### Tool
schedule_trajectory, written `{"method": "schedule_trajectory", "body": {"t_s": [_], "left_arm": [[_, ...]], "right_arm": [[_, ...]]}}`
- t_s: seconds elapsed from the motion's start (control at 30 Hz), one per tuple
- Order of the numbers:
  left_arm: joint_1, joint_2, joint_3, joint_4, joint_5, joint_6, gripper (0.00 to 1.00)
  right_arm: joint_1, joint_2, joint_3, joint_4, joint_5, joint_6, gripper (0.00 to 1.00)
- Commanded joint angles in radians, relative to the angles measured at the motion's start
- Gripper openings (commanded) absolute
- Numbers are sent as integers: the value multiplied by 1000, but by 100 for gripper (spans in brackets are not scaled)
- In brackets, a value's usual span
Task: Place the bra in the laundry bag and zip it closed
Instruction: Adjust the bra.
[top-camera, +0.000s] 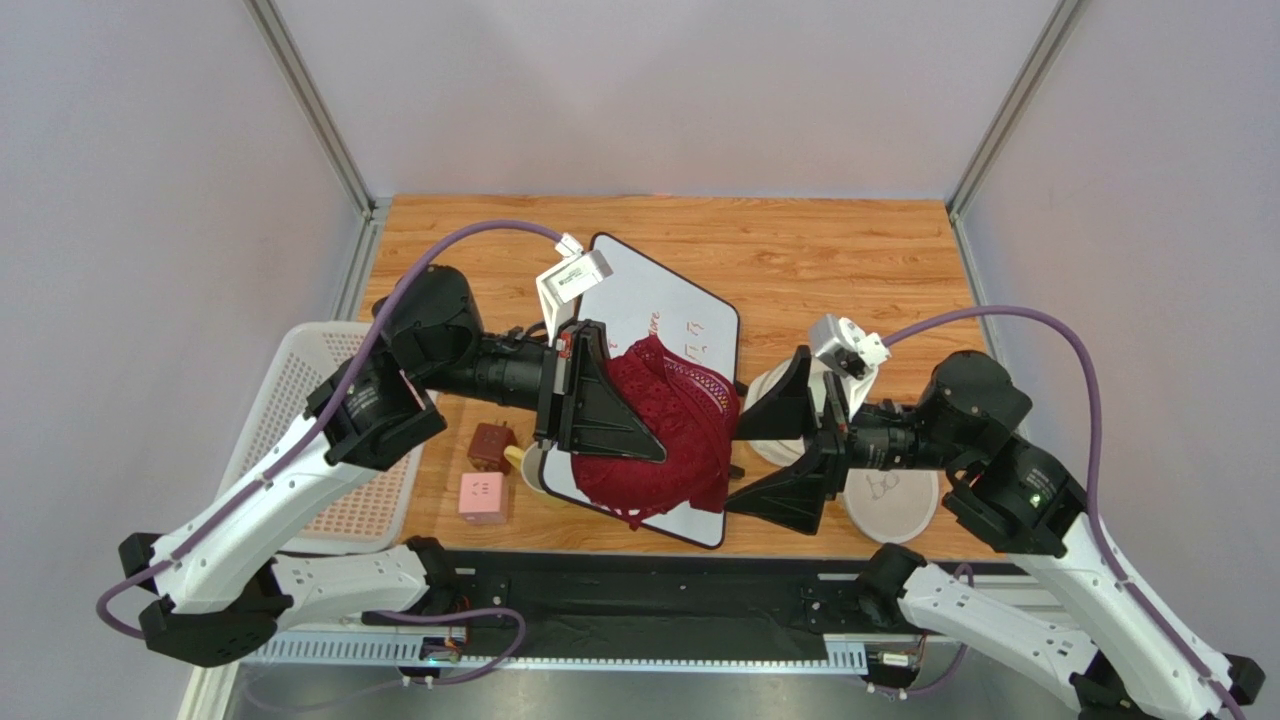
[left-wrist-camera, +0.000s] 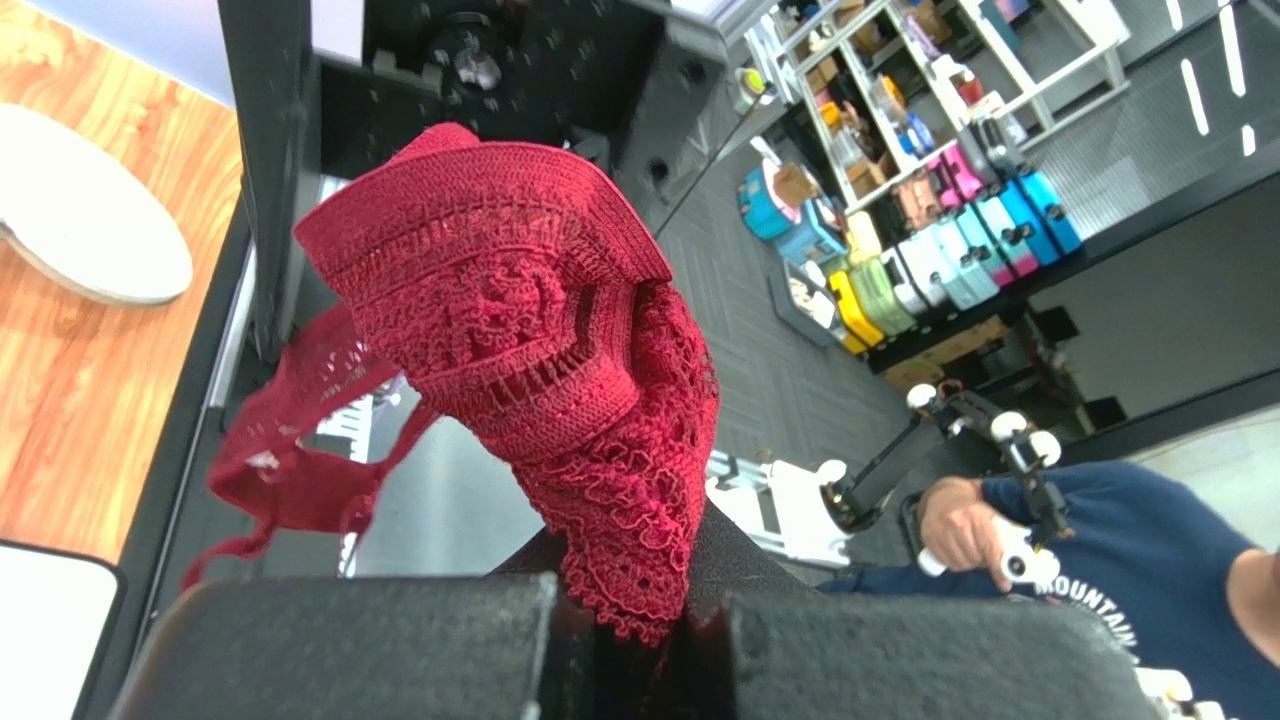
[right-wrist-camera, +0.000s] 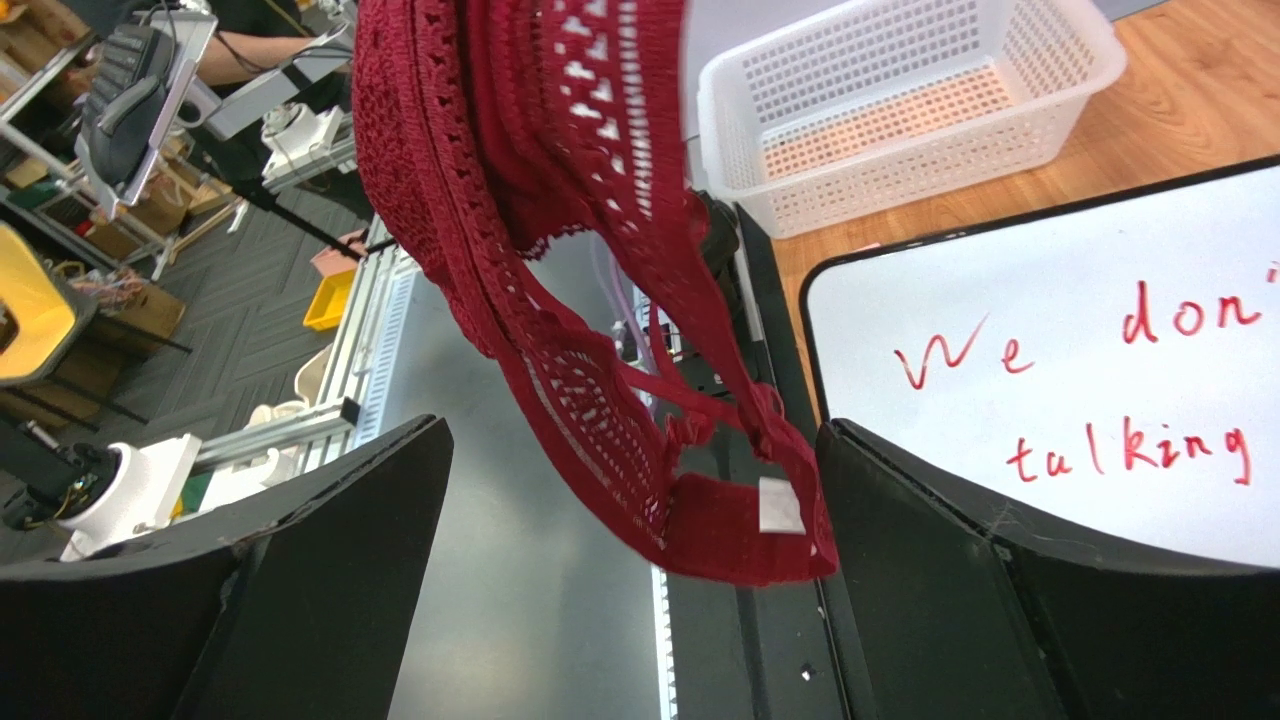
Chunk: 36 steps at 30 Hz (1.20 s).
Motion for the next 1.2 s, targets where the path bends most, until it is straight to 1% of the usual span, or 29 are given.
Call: {"method": "schedule_trajectory", "body": {"t_s": [0.0,0.03,0.13,0.17,0.23,0.27,0.3,0.33,0.4,0.53,0.63,0.73,0.77,0.83,0.87,0.93,0.97,1.1,1.17], "left_arm": [[4,11,11,112,16,-86,0],[6,10,7,128,18,-100,0],[4,11,3,142,25,-107,0],[4,10,-5,152,36,-115,0],[6,5,-19,200,51,-142,0],[4,2,-29,212,64,-149,0],[6,0,-31,218,68,-150,0],[6,-4,-33,218,71,-149,0],[6,-7,-40,229,88,-152,0],[7,-18,-42,214,97,-137,0],[9,-23,-46,221,99,-140,0],[9,-21,-45,234,107,-140,0],[10,-20,-42,238,119,-138,0],[10,-20,-42,241,125,-130,0],[9,-20,-42,241,131,-127,0],[9,-17,-45,243,139,-123,0],[9,-15,-48,246,148,-123,0],[9,-6,-60,275,160,-124,0],[7,3,-66,281,159,-127,0]], "right_arm": [[37,20,-11,105,3,-13,100],[40,24,-8,105,12,-14,100],[47,47,-1,94,26,-23,93],[46,52,-2,84,35,-29,86],[46,46,-13,77,55,-46,78],[46,41,-28,82,60,-48,66],[46,38,-34,87,61,-49,61],[46,32,-42,93,61,-45,59],[44,26,-59,108,58,-42,59],[46,2,-60,79,78,-46,60],[46,-6,-62,67,57,-28,60],[46,3,-68,71,17,13,55],[46,5,-70,70,12,26,44],[46,14,-68,79,2,62,30],[46,18,-70,105,-10,79,17],[46,38,-70,149,-41,143,8],[46,41,-67,180,-40,157,1],[46,96,-53,197,9,213,0],[46,121,-47,247,0,282,0]]}}
